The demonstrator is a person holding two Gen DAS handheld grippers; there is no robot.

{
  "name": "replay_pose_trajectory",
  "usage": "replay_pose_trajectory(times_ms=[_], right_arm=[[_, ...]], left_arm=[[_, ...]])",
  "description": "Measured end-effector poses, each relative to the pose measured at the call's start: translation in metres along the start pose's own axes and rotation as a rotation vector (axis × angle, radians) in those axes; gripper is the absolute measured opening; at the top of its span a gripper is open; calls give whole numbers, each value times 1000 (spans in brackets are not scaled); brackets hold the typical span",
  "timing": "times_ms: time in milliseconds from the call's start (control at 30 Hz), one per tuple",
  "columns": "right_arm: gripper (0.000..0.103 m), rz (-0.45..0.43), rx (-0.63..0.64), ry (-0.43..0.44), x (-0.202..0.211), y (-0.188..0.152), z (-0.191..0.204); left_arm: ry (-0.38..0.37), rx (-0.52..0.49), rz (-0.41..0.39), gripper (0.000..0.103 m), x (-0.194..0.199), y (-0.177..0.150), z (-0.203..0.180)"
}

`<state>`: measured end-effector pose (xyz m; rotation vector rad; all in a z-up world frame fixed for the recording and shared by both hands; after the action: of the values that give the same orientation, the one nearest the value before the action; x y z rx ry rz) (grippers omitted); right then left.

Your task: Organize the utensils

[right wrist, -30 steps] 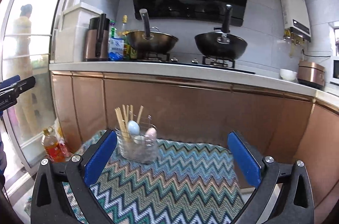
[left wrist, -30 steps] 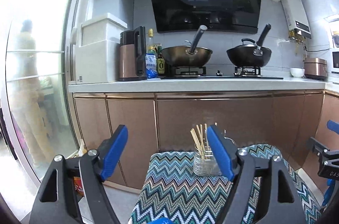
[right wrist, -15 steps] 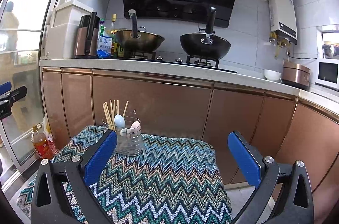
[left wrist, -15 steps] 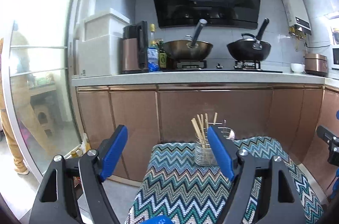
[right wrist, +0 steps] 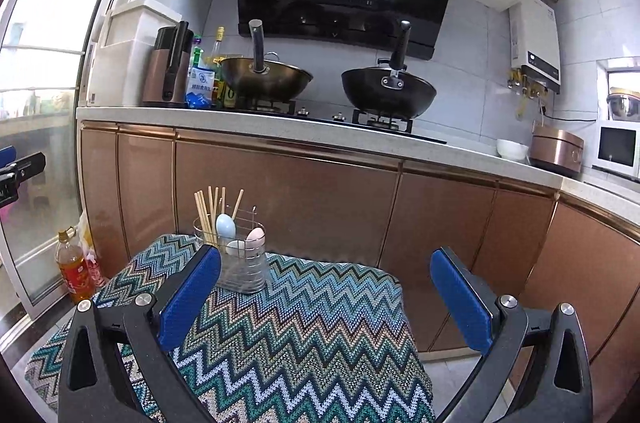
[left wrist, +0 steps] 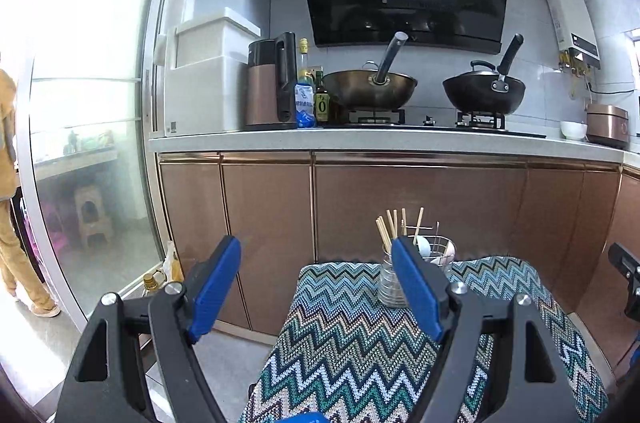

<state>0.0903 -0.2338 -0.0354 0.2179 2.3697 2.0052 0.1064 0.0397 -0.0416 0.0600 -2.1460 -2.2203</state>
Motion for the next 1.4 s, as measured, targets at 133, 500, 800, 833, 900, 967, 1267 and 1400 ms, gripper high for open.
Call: replay_pose_trajectory(times_ms=[133,500,800,833,900,967,1267,1400], right_arm=[[103,3,6,-2,-1,-2,-2],[103,3,27,1,2,-4,4],[103,-37,17,-5,11,6,4],[103,-43,13,-6,12,7,3],[103,-43,11,-12,13,7,1],[103,-44,12,-18,14,6,-1],[103,-47,0,-57,15,4,-16],[103,-52,-11,-69,17,7,-20]], left_arm=[[3,-7,-3,76,1,-1,-2],[10,6,6,76,2,-6,3],[12,18,-12,76,7,-1,1],[11,20,-17,76,8,-1,0],[7,23,-22,76,10,1,-3],[1,24,-26,76,12,1,-7],[-11,19,-35,76,15,4,-17],[-8,20,-36,76,15,4,-18]])
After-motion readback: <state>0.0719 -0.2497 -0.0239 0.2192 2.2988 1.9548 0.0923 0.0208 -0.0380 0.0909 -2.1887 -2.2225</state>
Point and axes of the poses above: each gripper's, at about its wrist camera, not at the fingertips, and x roughly against the way its jaws point, z to its left, y to its top, the point moved 9 cm from there along -x, roughly the way its jaws point, and after that the axes turned 11 degrees about -z, right-handed, at the moved point
